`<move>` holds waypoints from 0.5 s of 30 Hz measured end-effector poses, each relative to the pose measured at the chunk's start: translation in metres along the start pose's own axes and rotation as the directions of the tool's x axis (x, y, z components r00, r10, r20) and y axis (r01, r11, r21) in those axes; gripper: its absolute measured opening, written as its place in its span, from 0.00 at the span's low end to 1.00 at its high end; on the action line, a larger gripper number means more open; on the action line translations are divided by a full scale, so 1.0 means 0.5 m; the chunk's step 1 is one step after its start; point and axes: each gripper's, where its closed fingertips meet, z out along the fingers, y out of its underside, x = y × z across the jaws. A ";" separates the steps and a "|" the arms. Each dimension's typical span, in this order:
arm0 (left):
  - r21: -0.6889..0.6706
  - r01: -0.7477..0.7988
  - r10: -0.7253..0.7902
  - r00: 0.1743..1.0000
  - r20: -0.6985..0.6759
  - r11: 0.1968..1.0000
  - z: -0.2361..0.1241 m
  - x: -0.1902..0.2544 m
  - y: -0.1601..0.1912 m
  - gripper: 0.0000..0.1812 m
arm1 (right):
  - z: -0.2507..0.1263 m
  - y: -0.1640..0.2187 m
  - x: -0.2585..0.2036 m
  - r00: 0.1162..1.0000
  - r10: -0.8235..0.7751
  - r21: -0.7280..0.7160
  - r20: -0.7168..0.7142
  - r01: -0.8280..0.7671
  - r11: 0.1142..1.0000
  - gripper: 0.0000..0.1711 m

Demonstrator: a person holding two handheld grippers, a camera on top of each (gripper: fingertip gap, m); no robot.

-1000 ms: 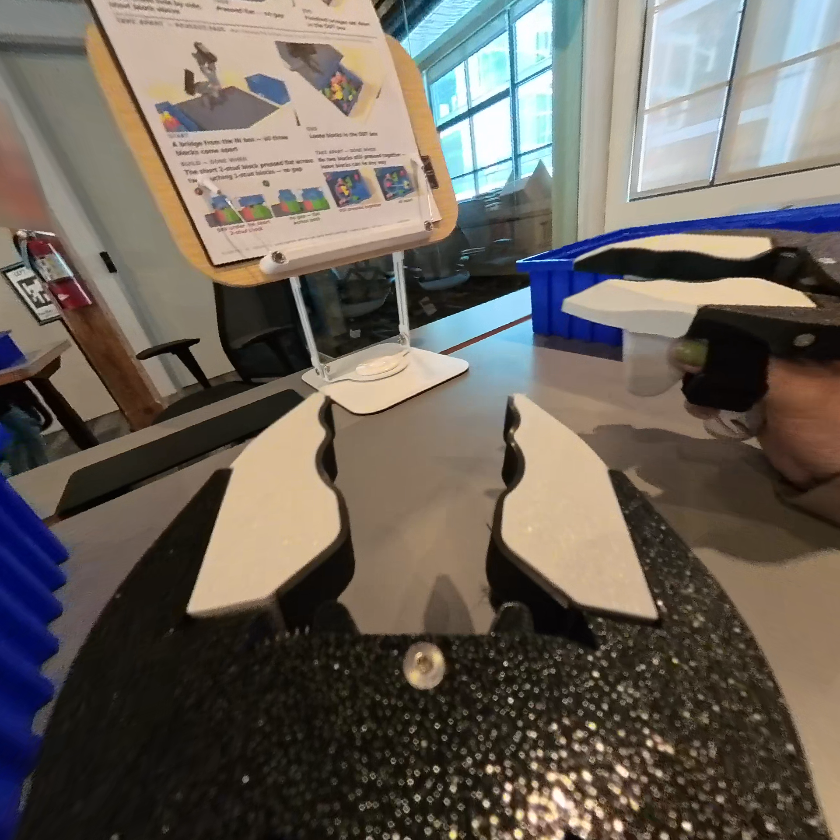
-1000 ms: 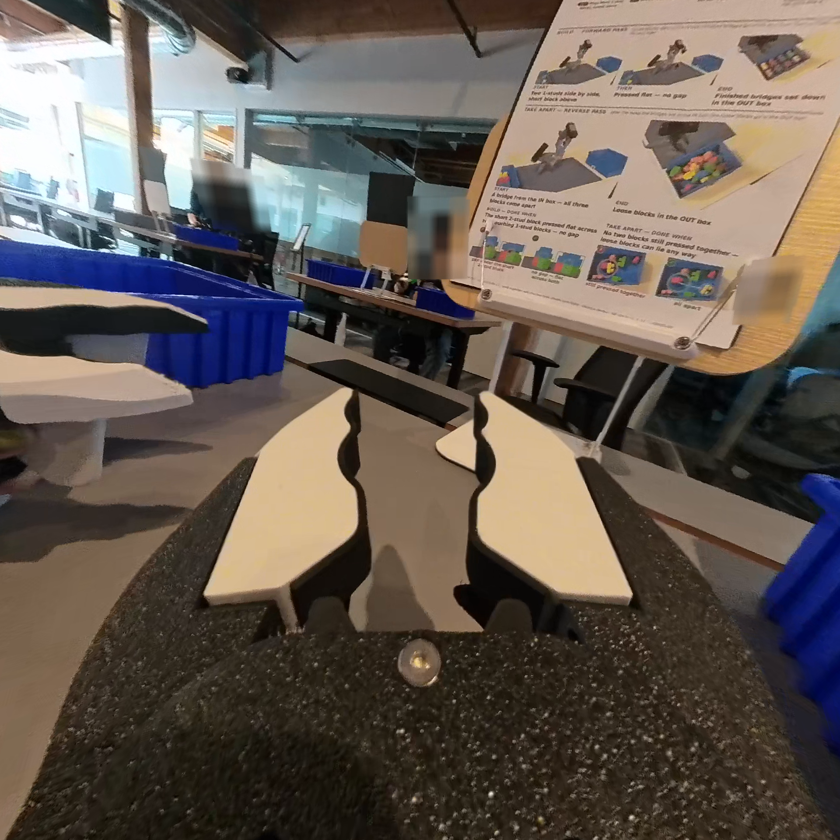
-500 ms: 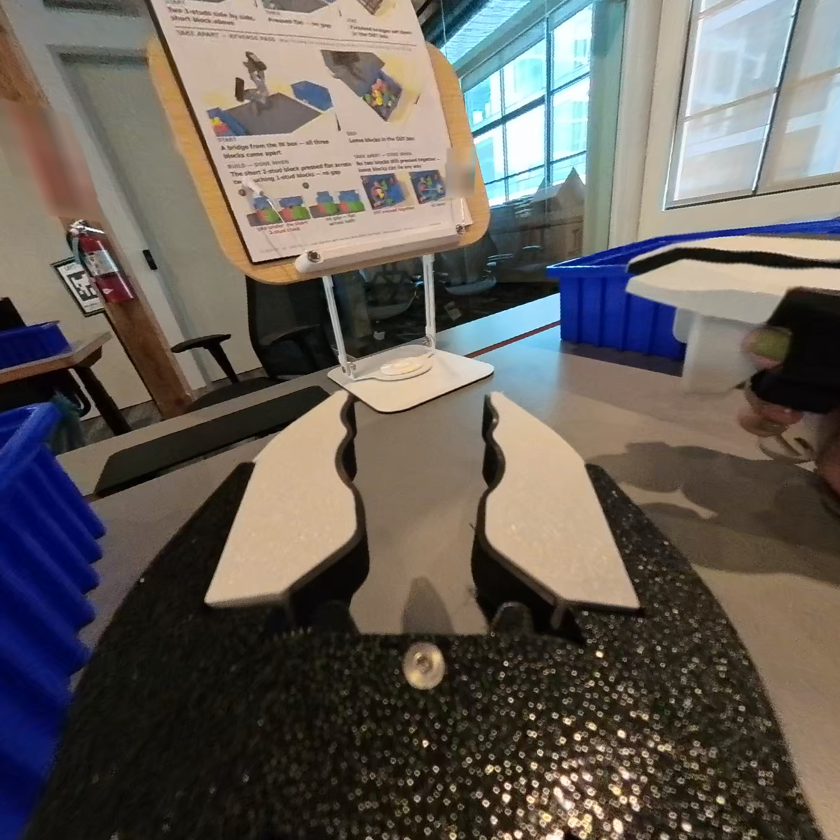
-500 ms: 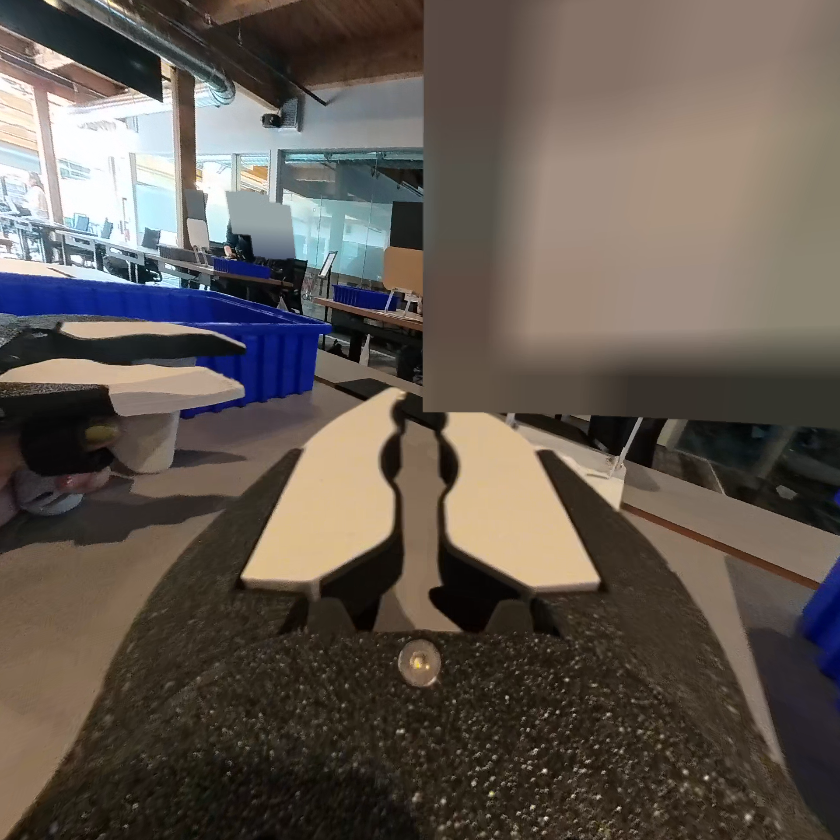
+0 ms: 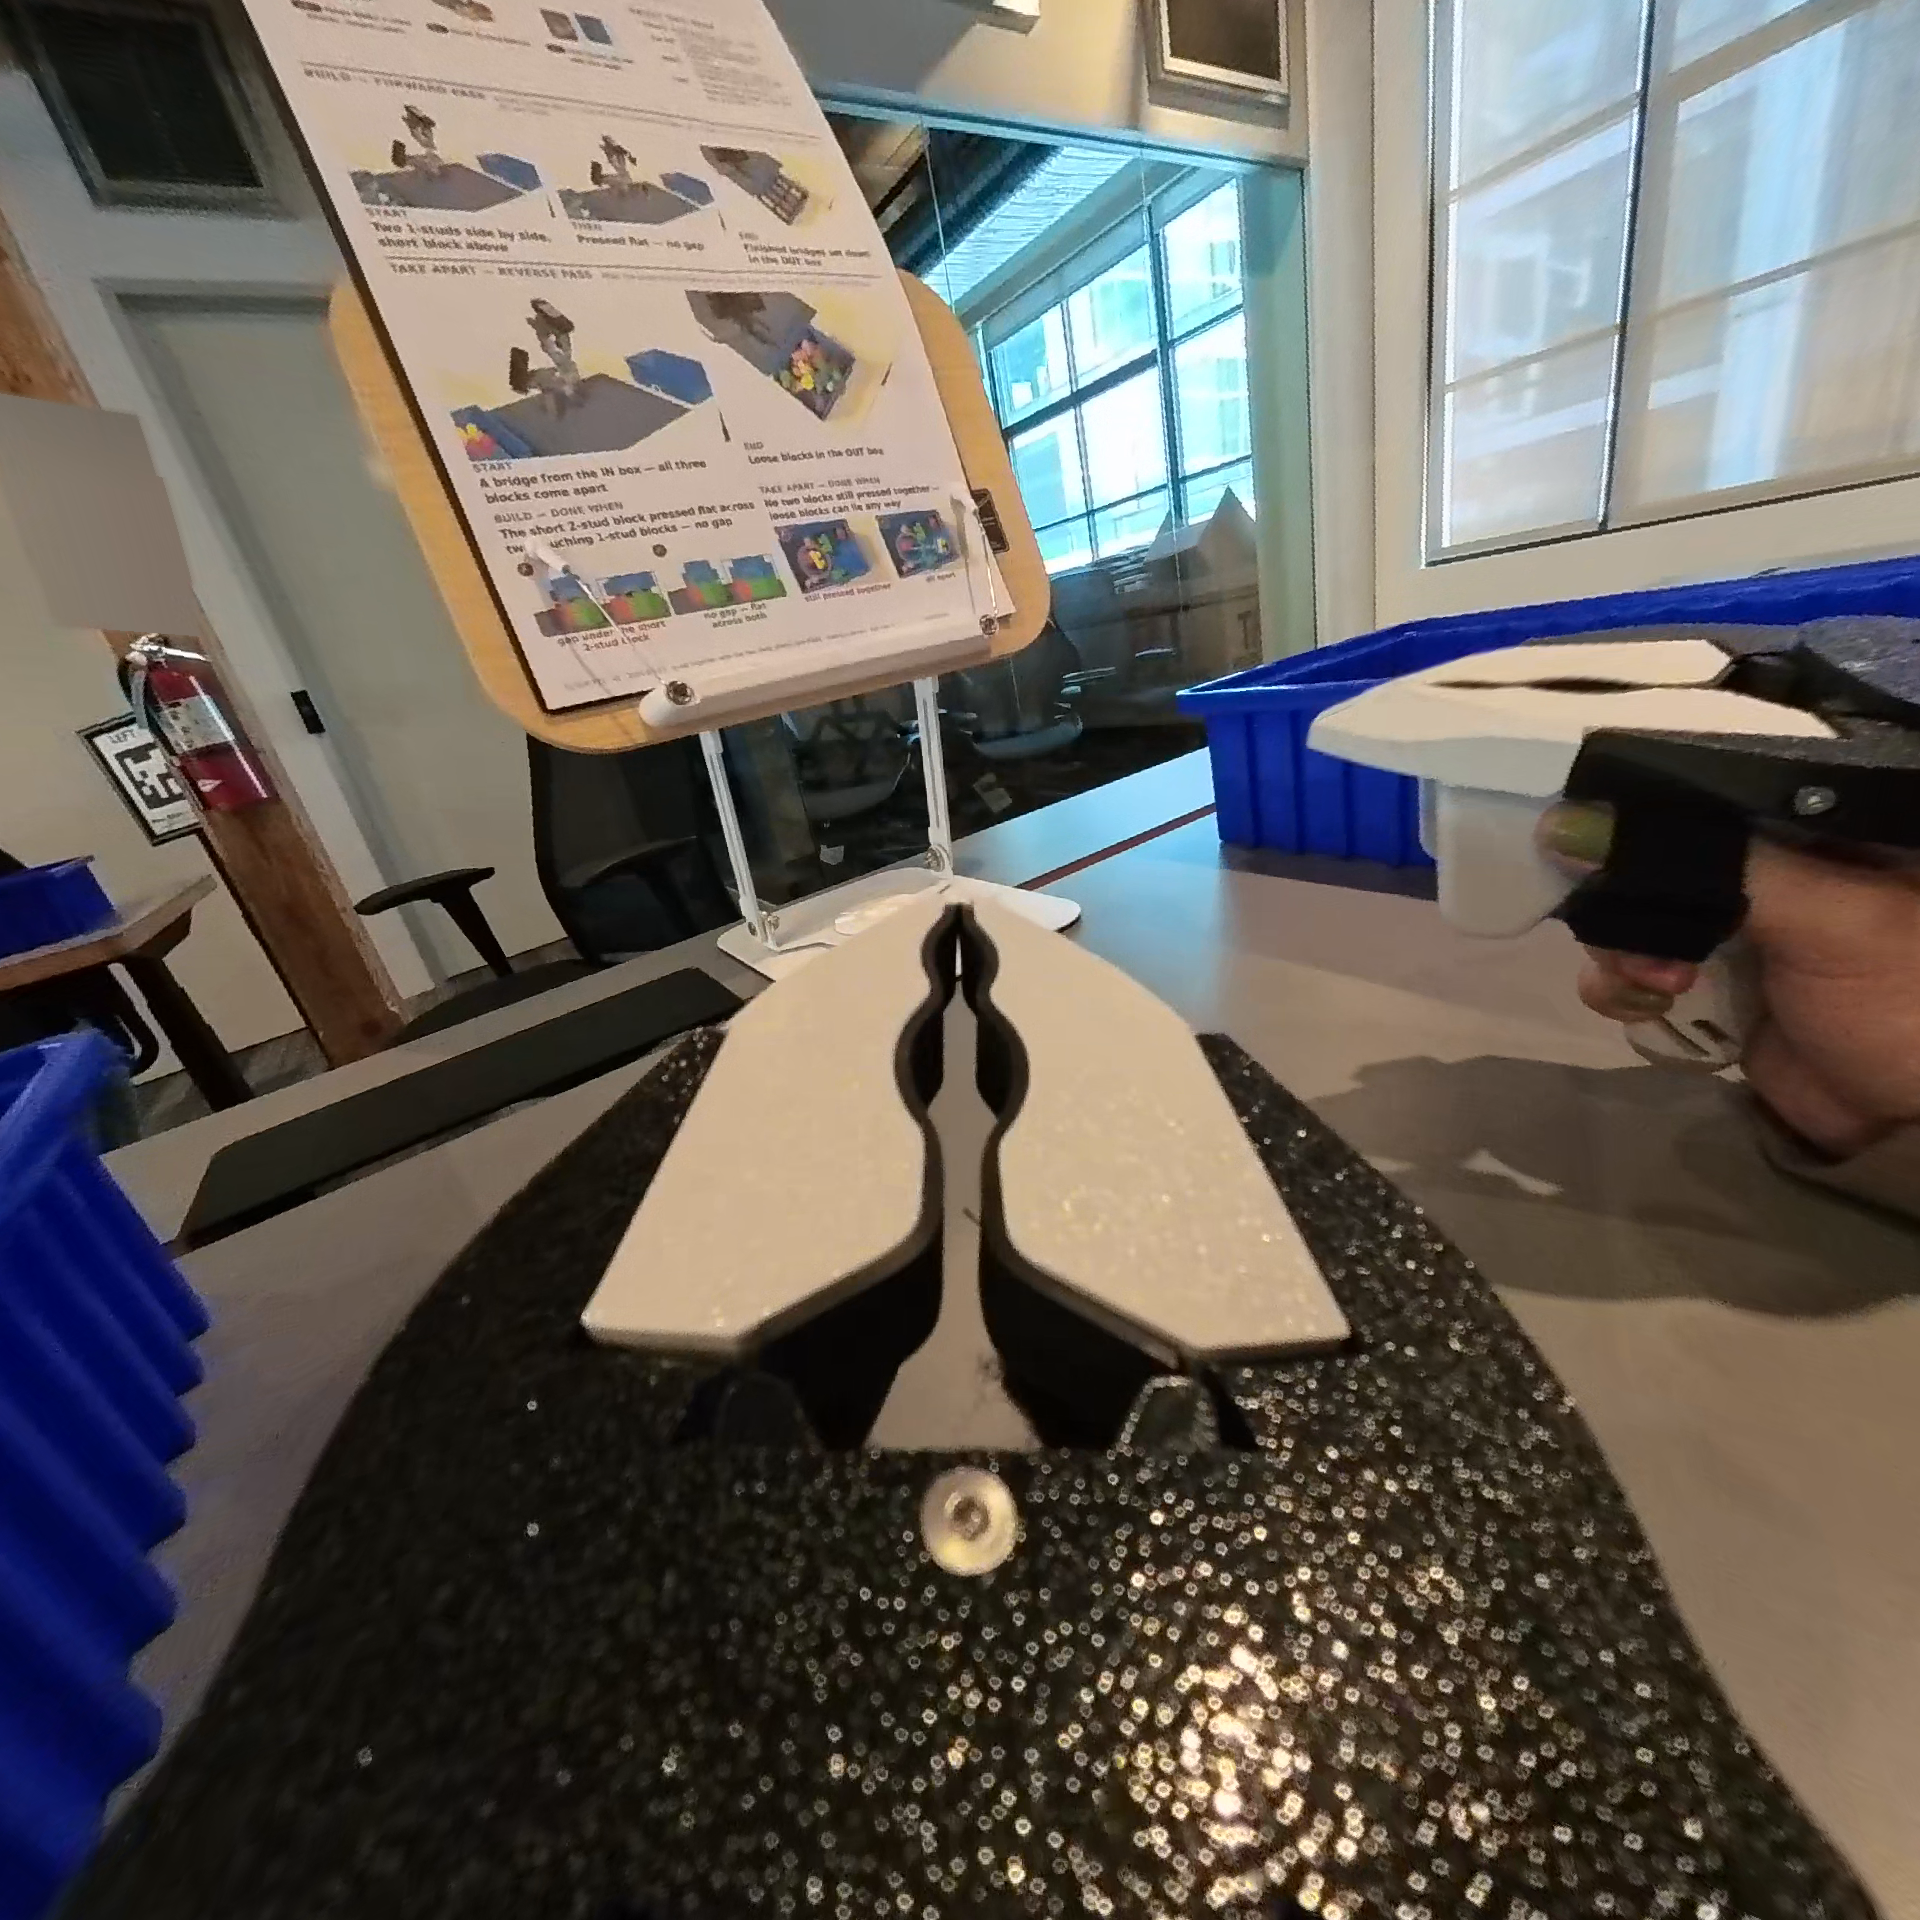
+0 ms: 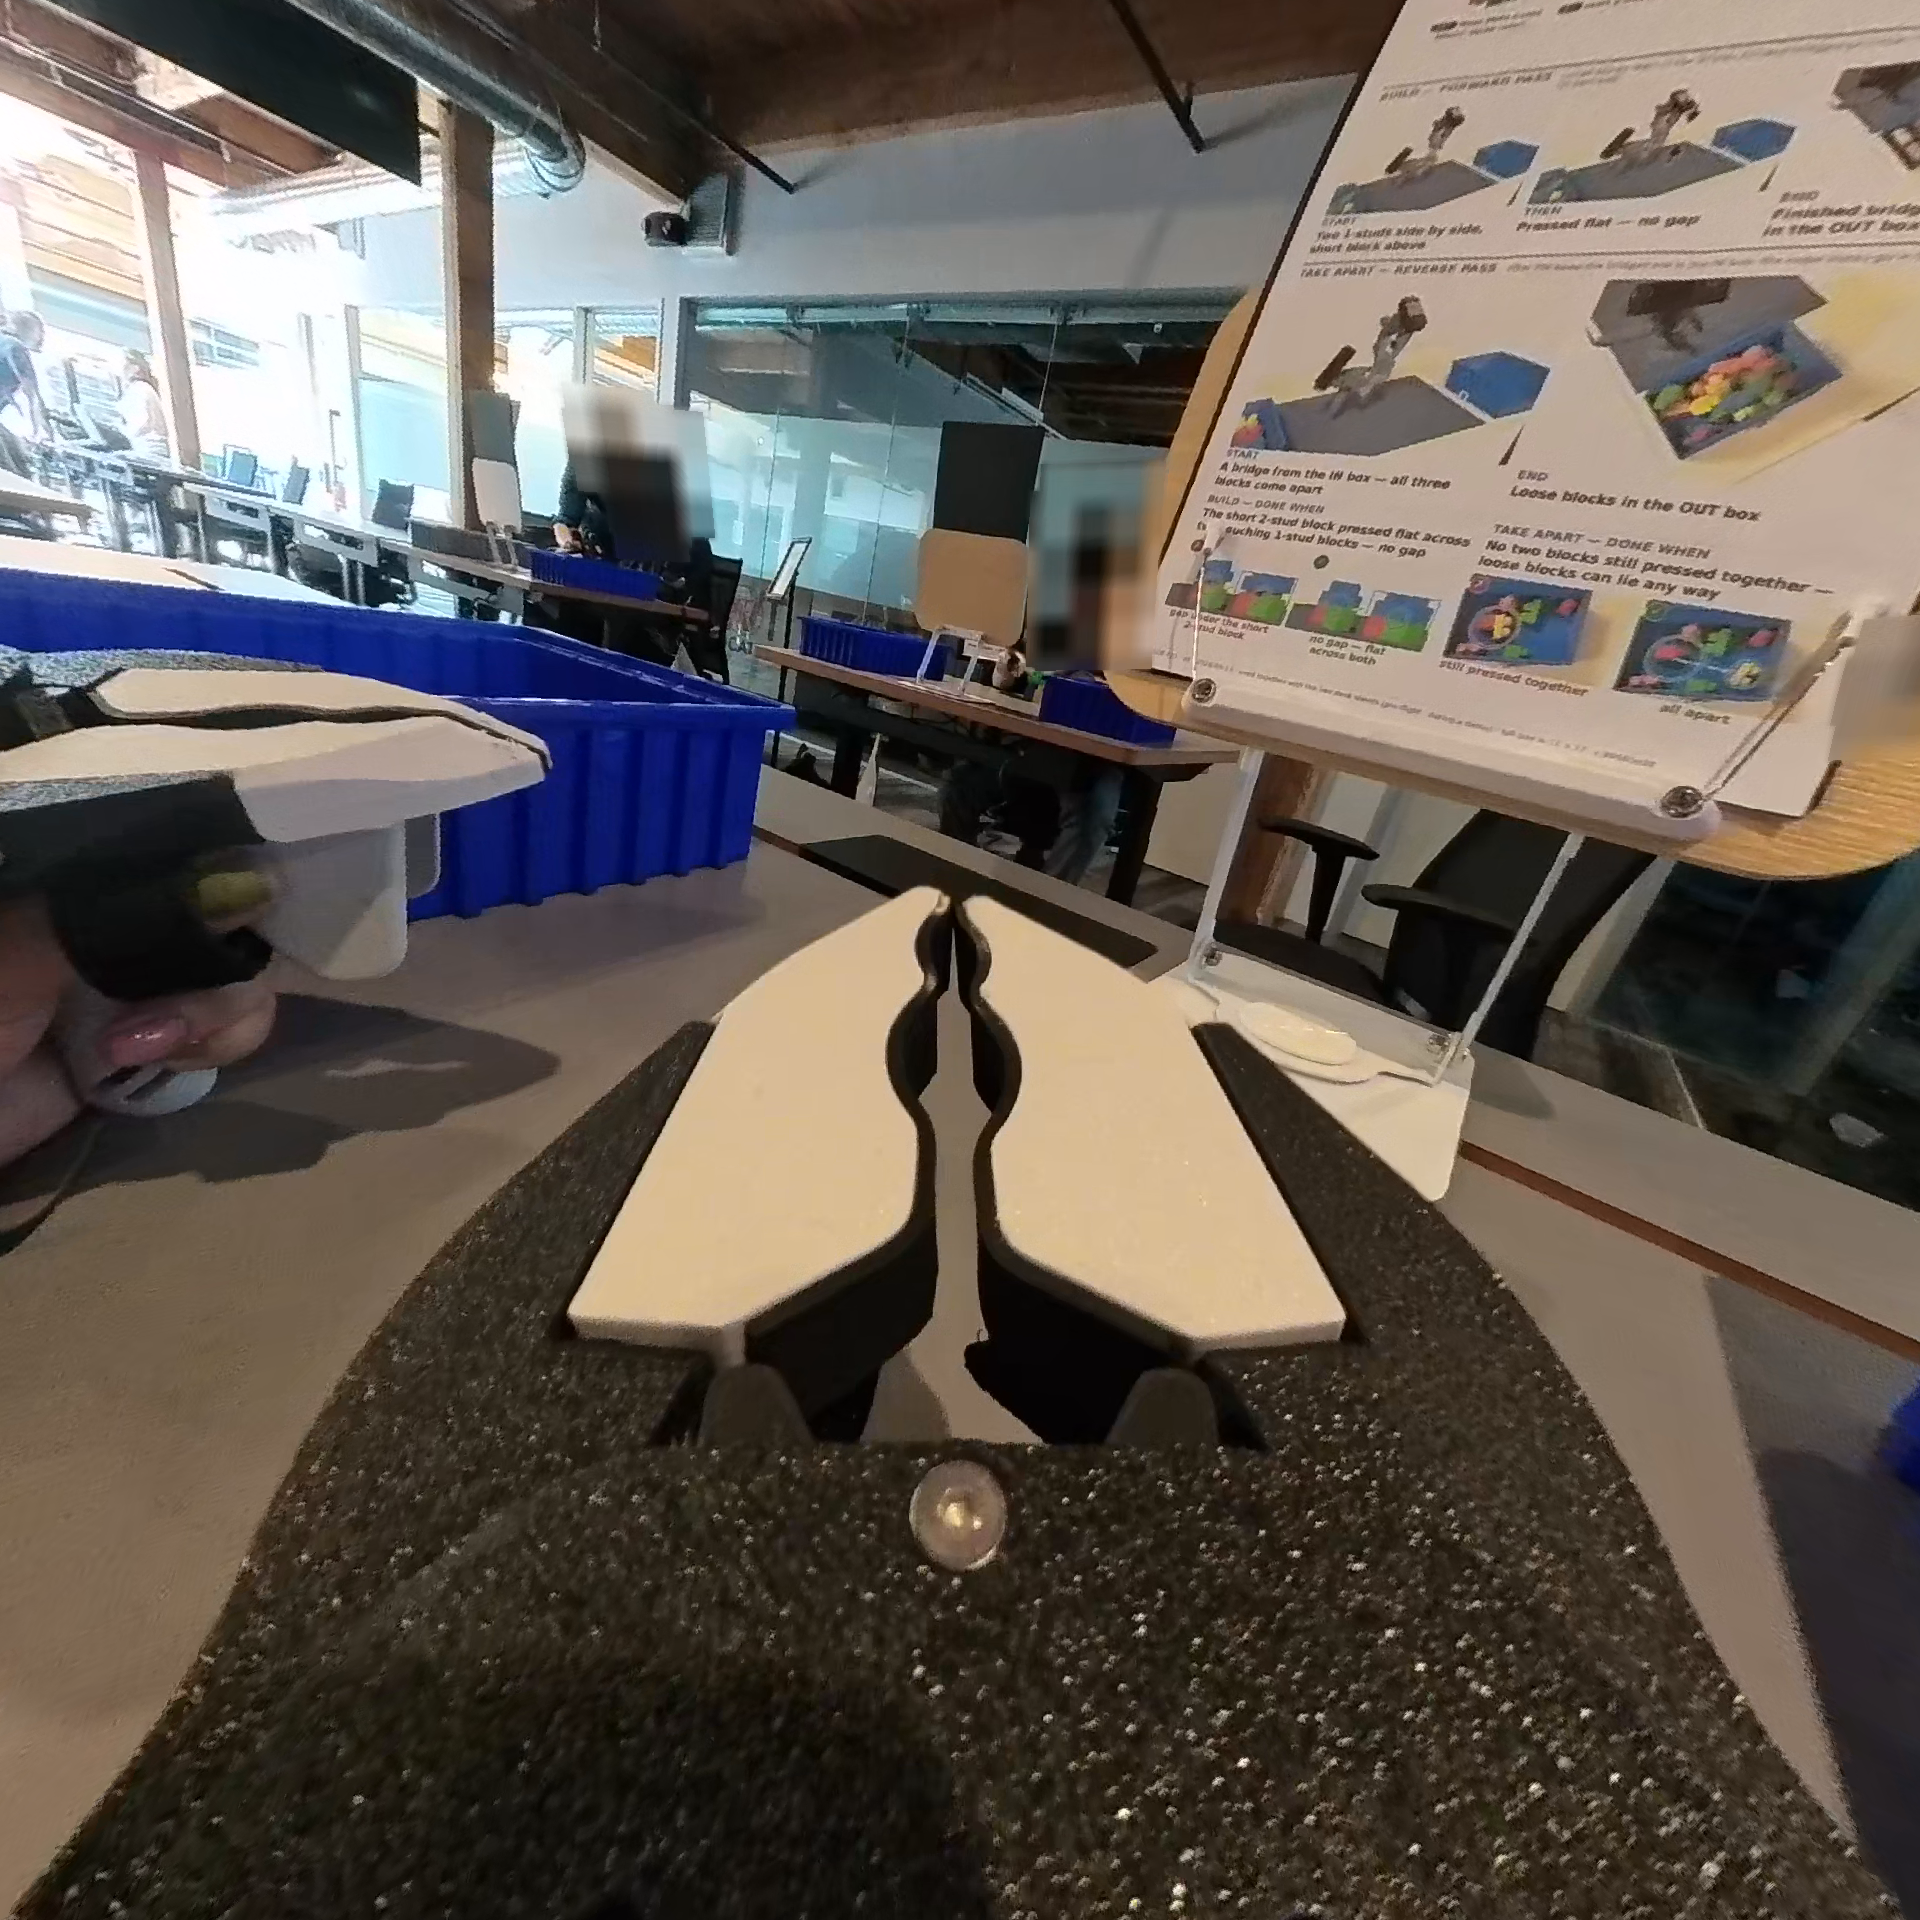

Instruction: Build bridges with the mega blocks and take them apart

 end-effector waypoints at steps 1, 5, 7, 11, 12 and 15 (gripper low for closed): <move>-0.001 -0.002 0.002 1.000 -0.002 1.000 0.000 0.001 0.000 0.00 | 0.000 0.001 0.000 1.000 0.002 -0.003 0.001 -0.002 1.000 0.00; -0.002 -0.017 0.017 1.000 -0.008 1.000 0.001 0.006 0.001 0.00 | 0.001 0.003 -0.001 1.000 0.010 -0.007 0.007 -0.010 1.000 0.00; -0.001 -0.027 0.027 1.000 -0.009 1.000 0.001 0.008 0.001 0.00 | 0.001 0.003 -0.001 1.000 0.010 -0.009 0.008 -0.009 1.000 0.00; 0.001 -0.042 0.042 0.999 -0.011 0.999 0.001 0.011 0.000 0.00 | 0.001 0.004 -0.003 1.000 0.005 -0.012 0.009 -0.005 1.000 0.00; 0.001 -0.044 0.044 0.999 -0.010 0.999 0.001 0.011 0.000 0.00 | 0.001 0.004 -0.004 1.000 0.004 -0.011 0.011 -0.004 1.000 0.00; -0.028 -0.038 0.039 0.999 0.016 0.999 0.002 0.003 0.007 0.00 | 0.002 0.008 -0.004 1.000 0.004 -0.026 0.012 -0.004 1.000 0.00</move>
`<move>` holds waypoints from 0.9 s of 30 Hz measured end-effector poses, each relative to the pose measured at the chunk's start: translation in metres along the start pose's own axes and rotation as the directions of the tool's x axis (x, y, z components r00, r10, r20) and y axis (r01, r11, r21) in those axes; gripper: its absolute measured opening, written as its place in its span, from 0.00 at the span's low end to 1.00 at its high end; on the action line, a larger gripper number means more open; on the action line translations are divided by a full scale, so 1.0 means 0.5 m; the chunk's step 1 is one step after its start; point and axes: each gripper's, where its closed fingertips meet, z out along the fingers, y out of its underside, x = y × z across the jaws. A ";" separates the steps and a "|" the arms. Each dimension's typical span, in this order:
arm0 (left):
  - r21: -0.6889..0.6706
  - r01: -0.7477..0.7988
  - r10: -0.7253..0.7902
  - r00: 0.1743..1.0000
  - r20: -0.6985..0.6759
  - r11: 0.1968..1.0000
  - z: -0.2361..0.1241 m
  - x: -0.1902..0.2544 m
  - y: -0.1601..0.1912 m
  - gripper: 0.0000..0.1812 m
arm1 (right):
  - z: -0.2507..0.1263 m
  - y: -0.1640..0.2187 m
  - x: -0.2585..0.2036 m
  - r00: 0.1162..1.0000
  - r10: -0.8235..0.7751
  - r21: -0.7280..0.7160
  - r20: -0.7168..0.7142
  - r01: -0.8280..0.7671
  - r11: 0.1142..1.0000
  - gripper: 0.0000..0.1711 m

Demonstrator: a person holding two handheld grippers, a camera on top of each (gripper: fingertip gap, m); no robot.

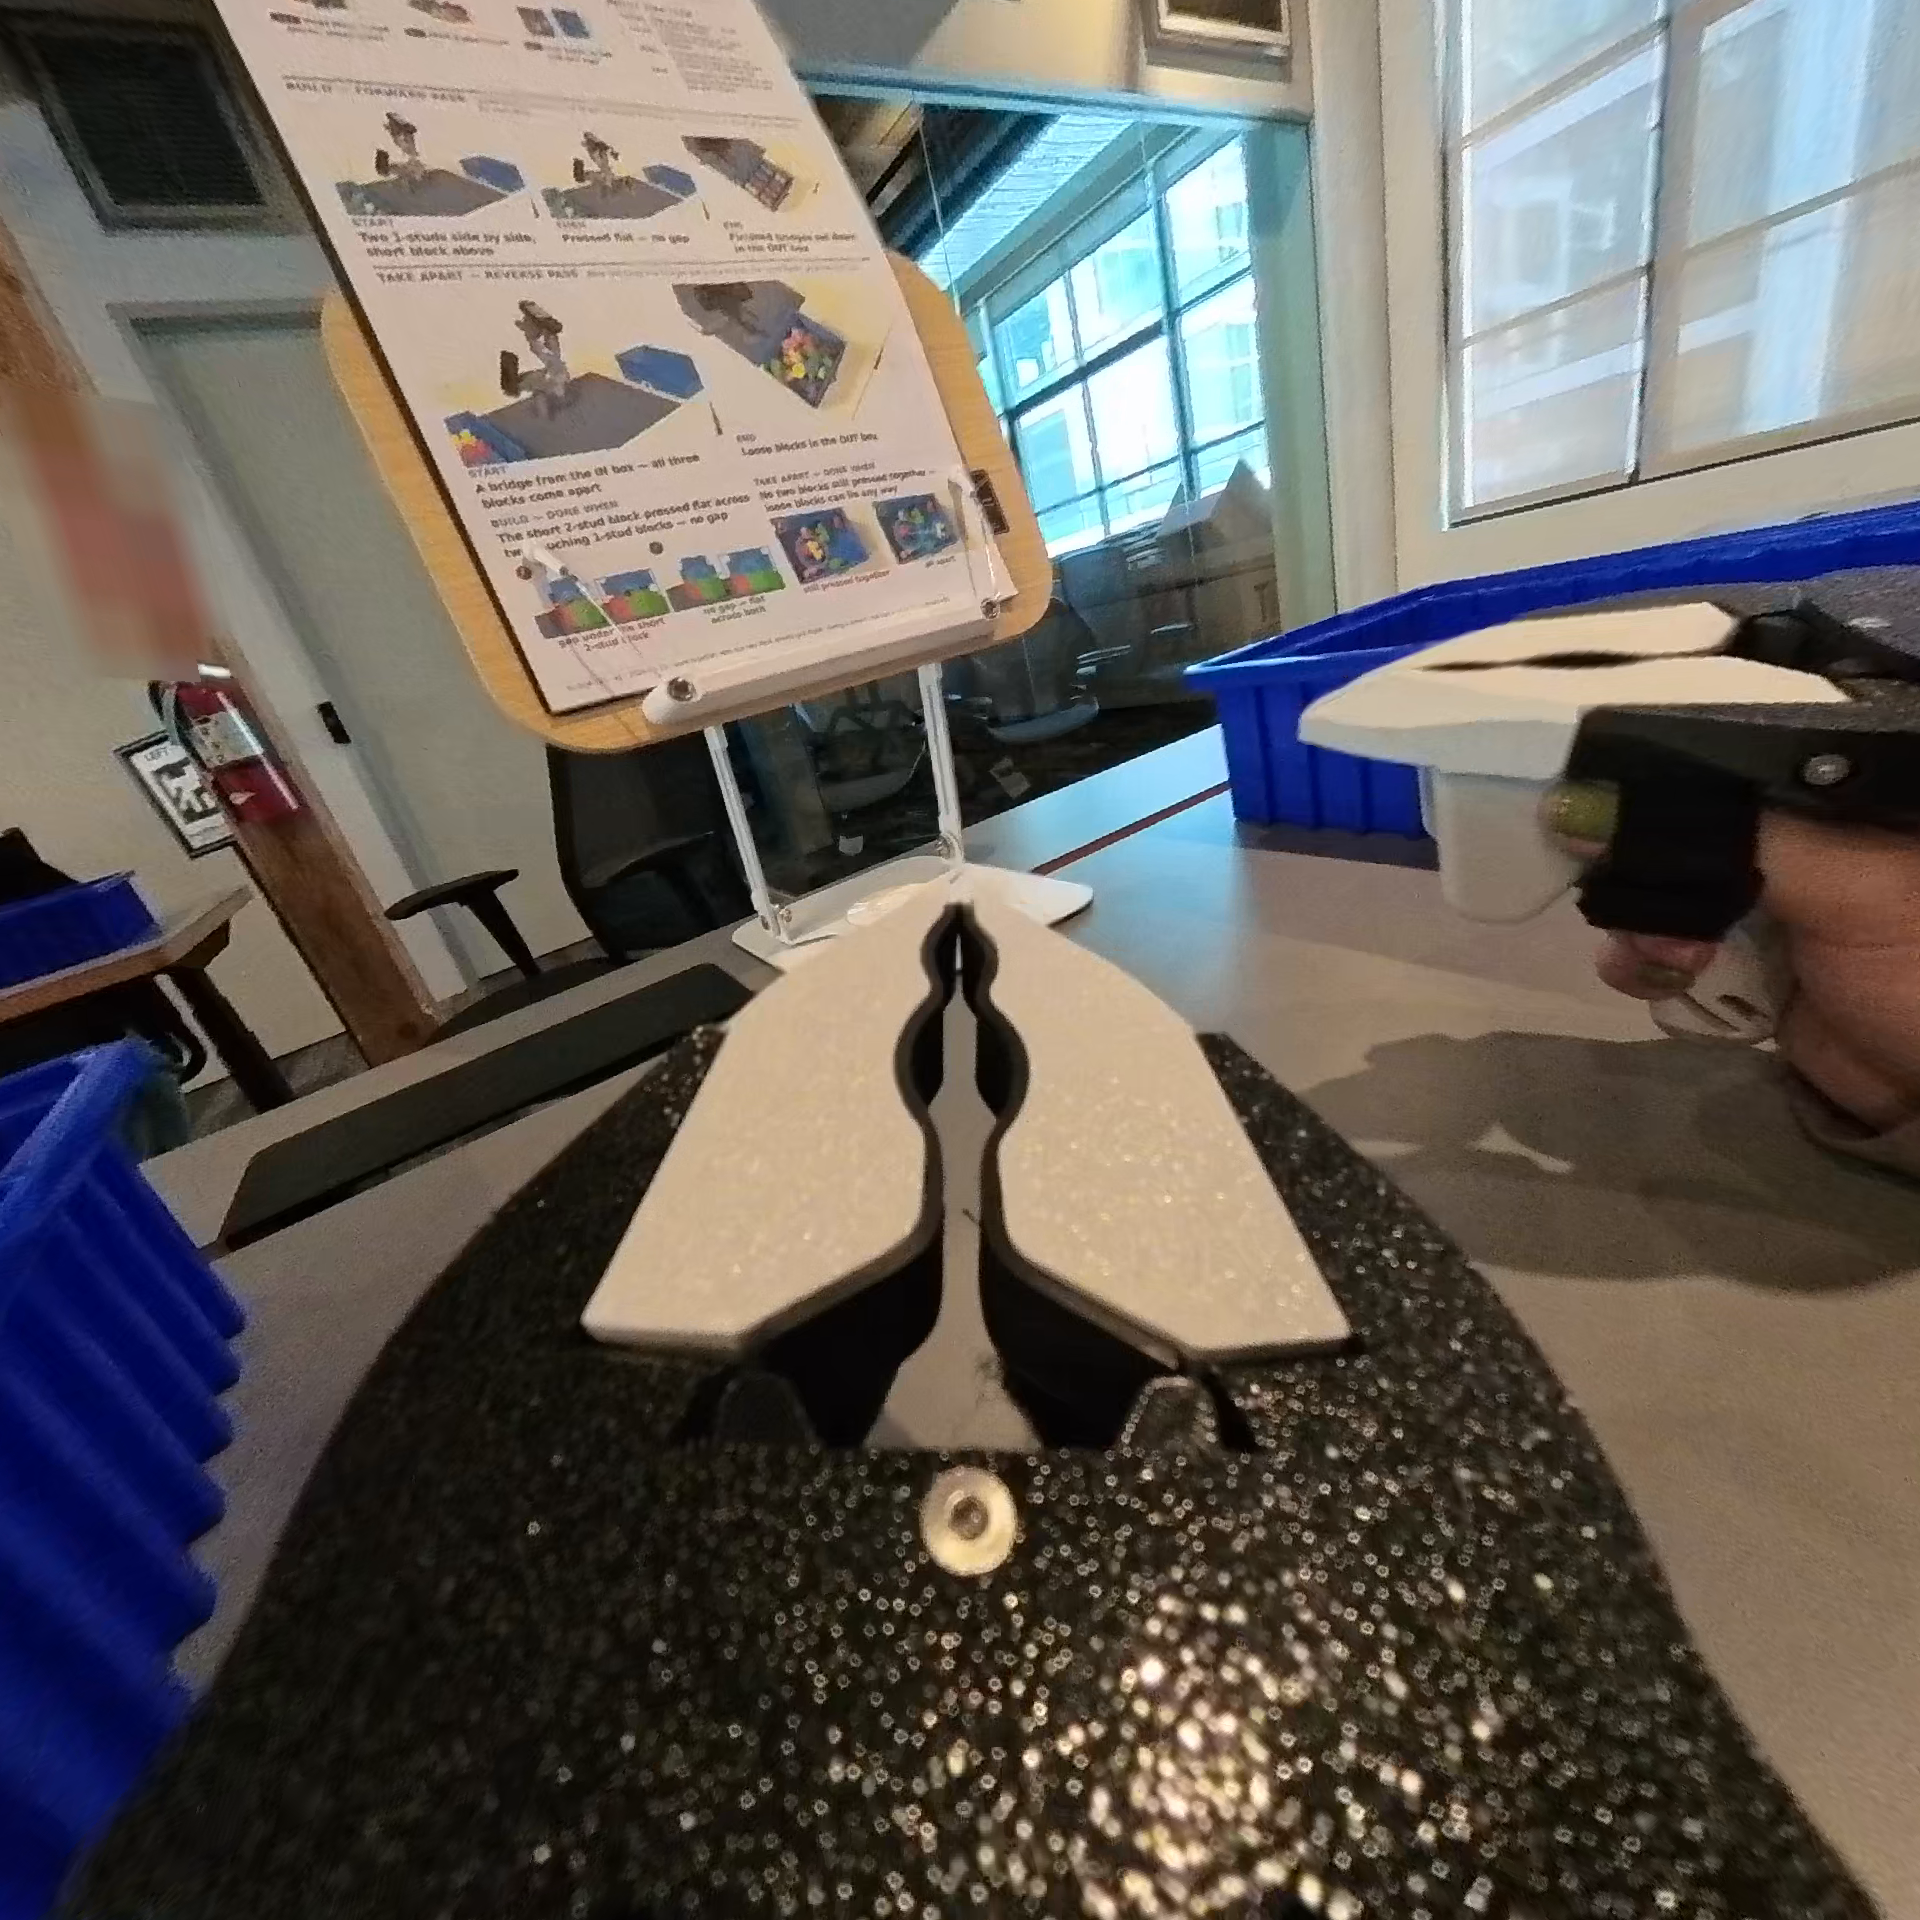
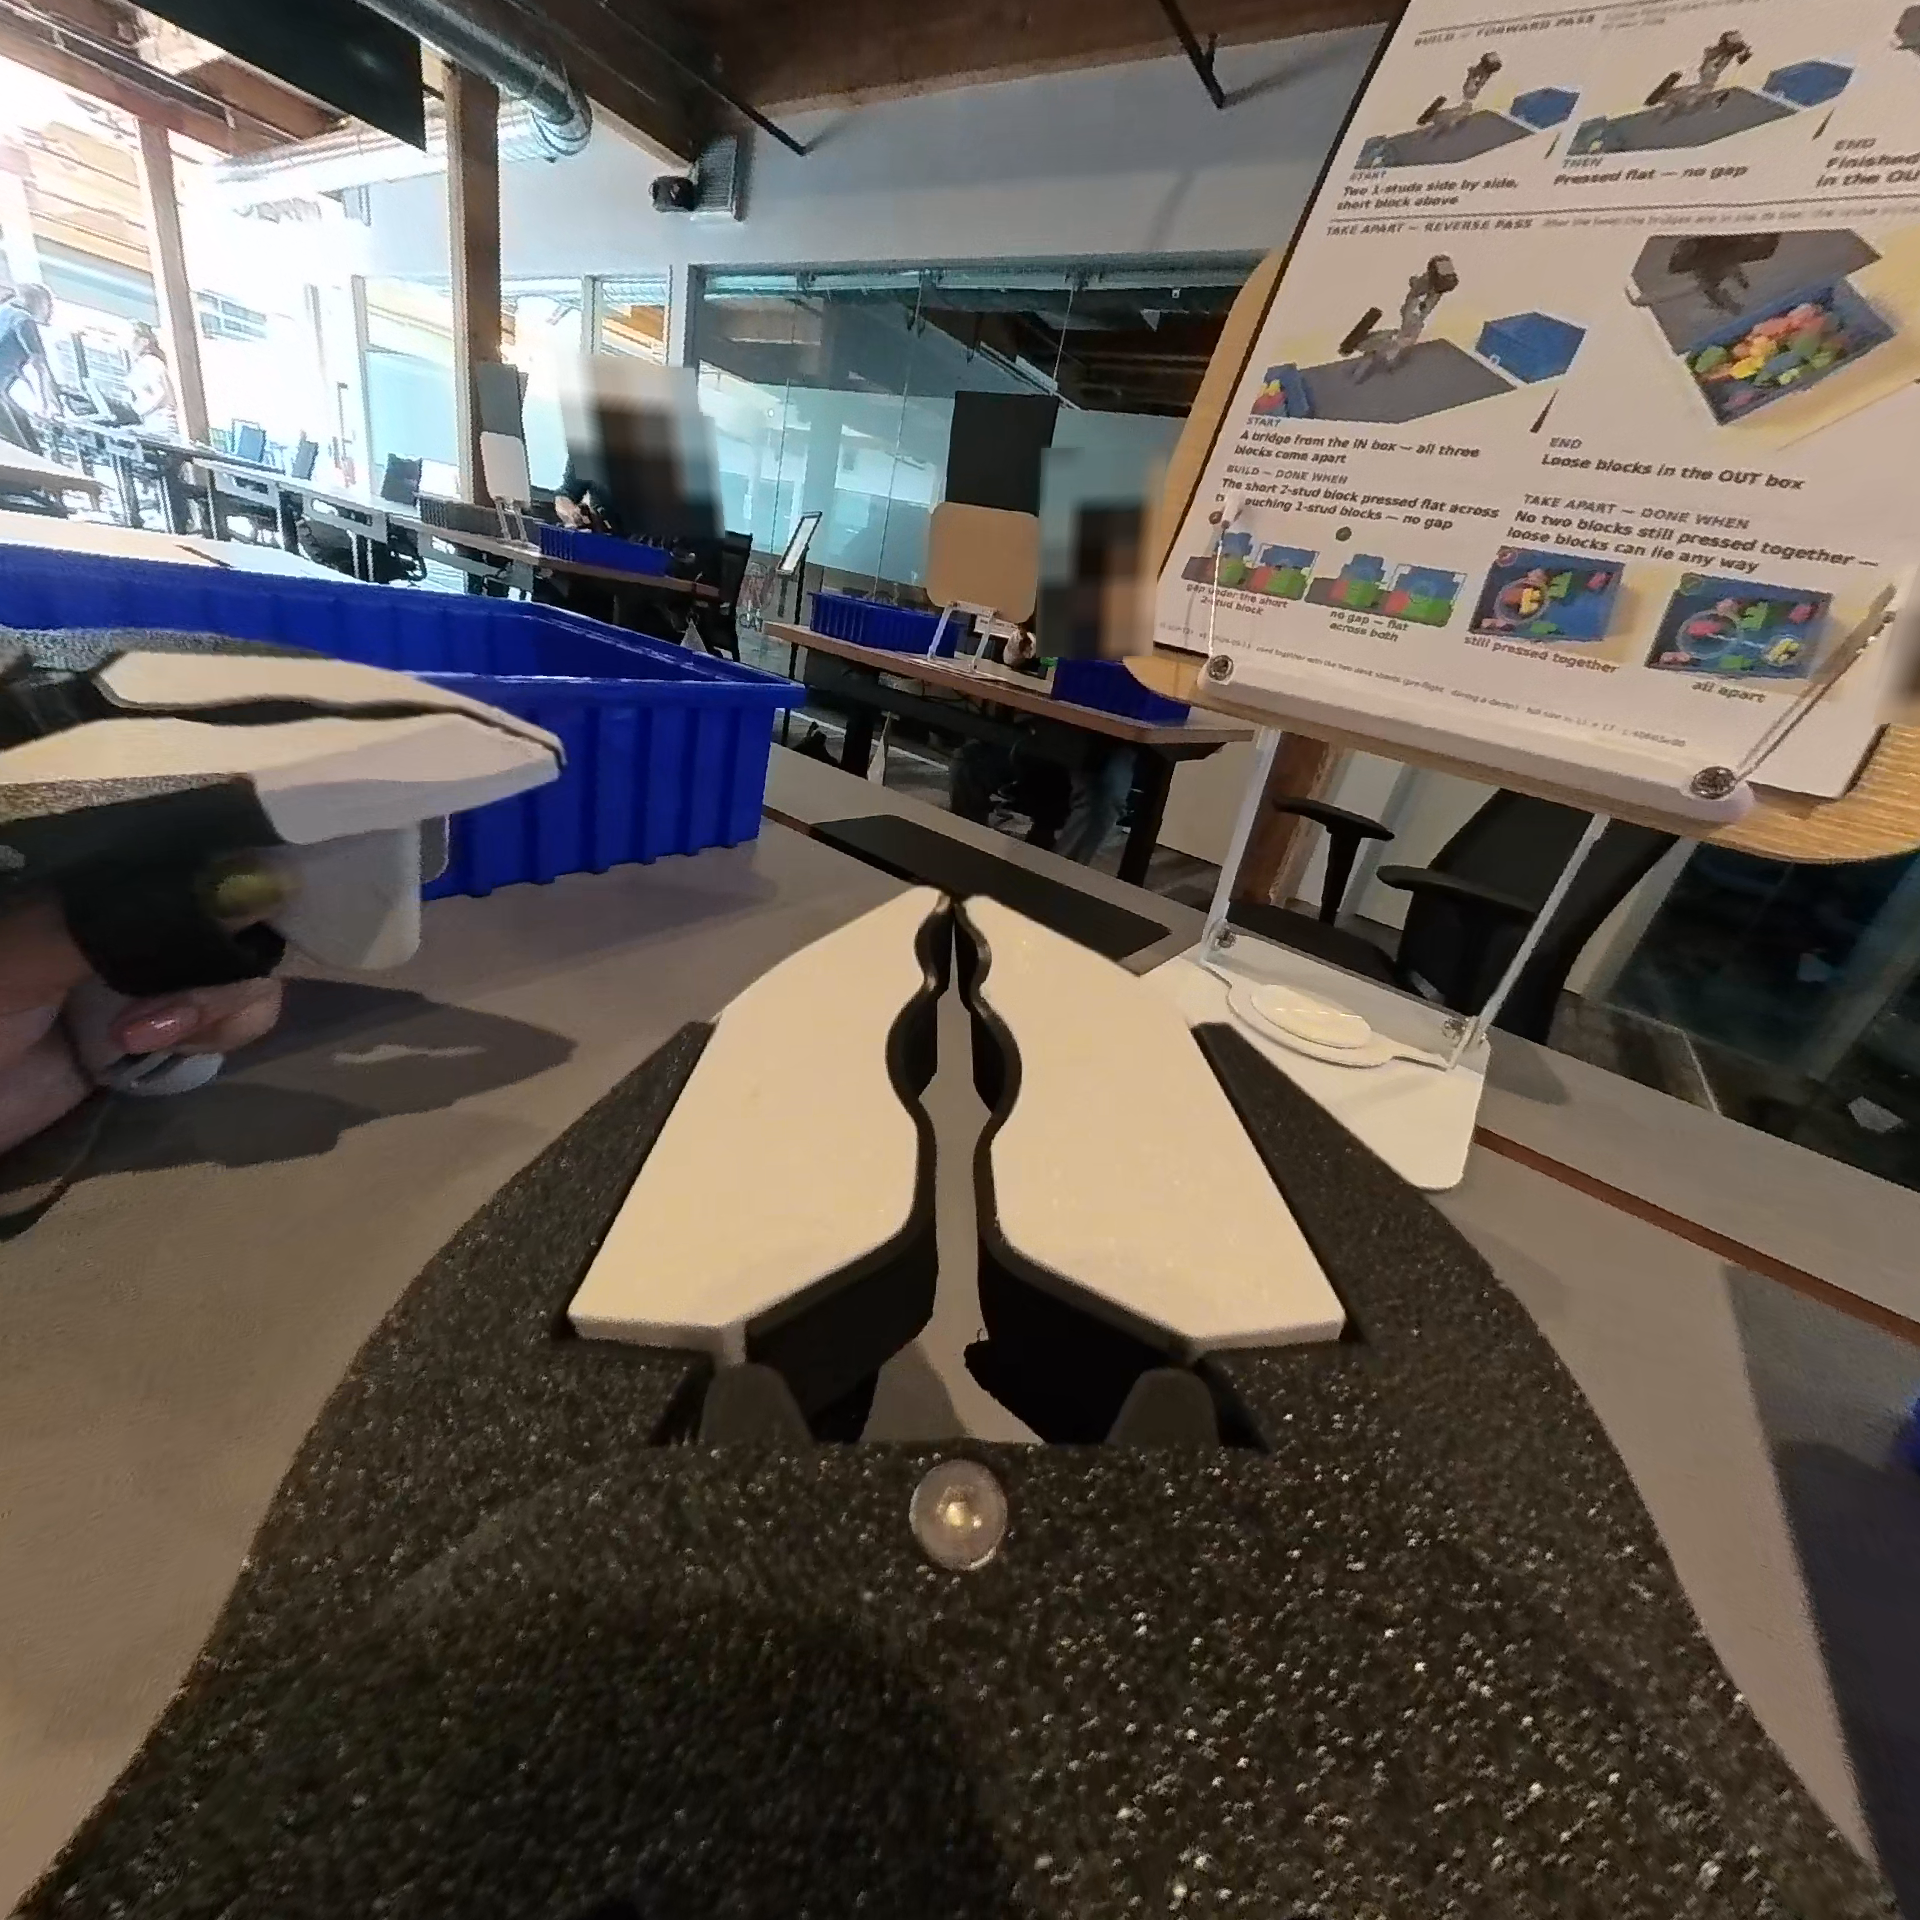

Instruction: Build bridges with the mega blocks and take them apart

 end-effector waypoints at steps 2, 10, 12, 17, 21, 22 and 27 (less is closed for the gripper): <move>-0.036 0.015 -0.014 1.000 0.026 0.999 0.003 -0.010 0.011 0.00 | 0.002 0.006 0.004 1.000 0.003 -0.019 -0.013 -0.003 1.000 0.00; -0.079 0.029 -0.019 0.991 0.130 0.996 0.004 -0.045 0.027 0.00 | 0.013 0.030 0.068 0.969 -0.013 -0.094 -0.245 -0.010 0.995 0.00; -0.085 0.023 -0.009 0.987 0.160 0.996 0.004 -0.052 0.029 0.00 | 0.014 0.034 0.071 0.965 -0.021 -0.111 -0.260 -0.008 0.994 0.00; -0.108 0.037 -0.017 0.984 0.177 0.993 0.007 -0.058 0.037 0.00 | 0.015 0.043 0.073 0.966 0.002 -0.131 -0.258 -0.038 0.991 0.05; -0.116 0.050 -0.027 0.981 0.191 0.992 0.006 -0.064 0.041 0.00 | 0.014 0.050 0.068 0.975 0.026 -0.146 -0.221 -0.059 0.987 0.13; -0.118 0.051 -0.027 0.981 0.191 0.992 0.006 -0.065 0.042 0.00 | 0.012 0.048 0.069 0.975 0.027 -0.140 -0.220 -0.059 0.988 0.13; -0.128 0.039 -0.014 0.981 0.192 0.991 0.007 -0.064 0.044 0.00 | 0.005 0.047 0.045 0.992 0.021 -0.143 -0.122 -0.039 0.989 0.00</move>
